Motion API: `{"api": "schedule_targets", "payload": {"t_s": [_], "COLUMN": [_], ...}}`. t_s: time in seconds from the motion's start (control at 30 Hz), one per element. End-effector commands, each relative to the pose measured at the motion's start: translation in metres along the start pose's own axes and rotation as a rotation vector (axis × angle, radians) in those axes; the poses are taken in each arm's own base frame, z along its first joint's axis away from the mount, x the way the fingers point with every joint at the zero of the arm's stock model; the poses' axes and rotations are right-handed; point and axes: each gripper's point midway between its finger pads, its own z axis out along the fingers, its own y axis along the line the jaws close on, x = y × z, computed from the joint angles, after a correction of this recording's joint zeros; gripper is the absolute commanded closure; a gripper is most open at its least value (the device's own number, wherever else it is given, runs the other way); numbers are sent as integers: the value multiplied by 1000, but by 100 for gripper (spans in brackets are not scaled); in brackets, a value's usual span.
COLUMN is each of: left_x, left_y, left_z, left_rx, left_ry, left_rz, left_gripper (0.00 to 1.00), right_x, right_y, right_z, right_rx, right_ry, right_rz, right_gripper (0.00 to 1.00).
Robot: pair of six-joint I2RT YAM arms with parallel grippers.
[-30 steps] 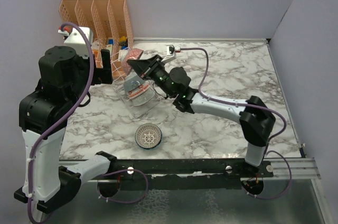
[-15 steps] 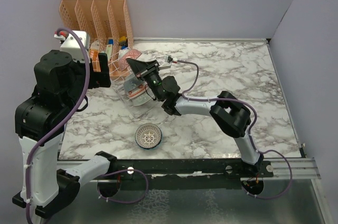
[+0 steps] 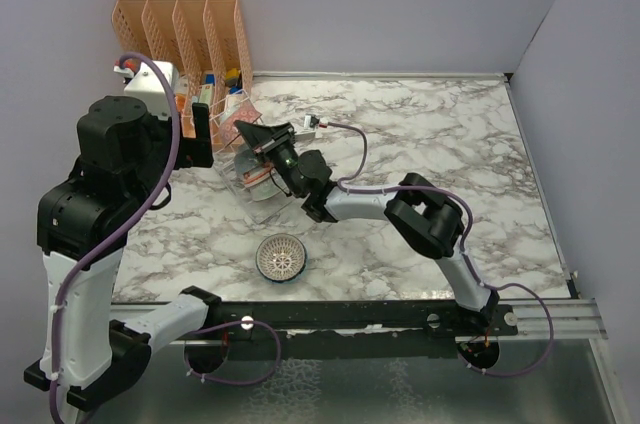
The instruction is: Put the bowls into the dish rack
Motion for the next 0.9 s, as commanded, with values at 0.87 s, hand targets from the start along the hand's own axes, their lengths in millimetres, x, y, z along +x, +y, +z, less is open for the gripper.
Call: {"api": "schedule_targets", "payload": {"t_s": [0.87], "left_x": [4], "left_y": [4], "left_z": [3], "left_rx": [-29], "left_ry": [4], "left_rz": [24], "left_gripper": [1], "right_x": [23], "right_y": [-31], "right_z": [-15], "right_rx": [84], "right_ry": [91], "right_rz": [128], "right_gripper": [89]}}
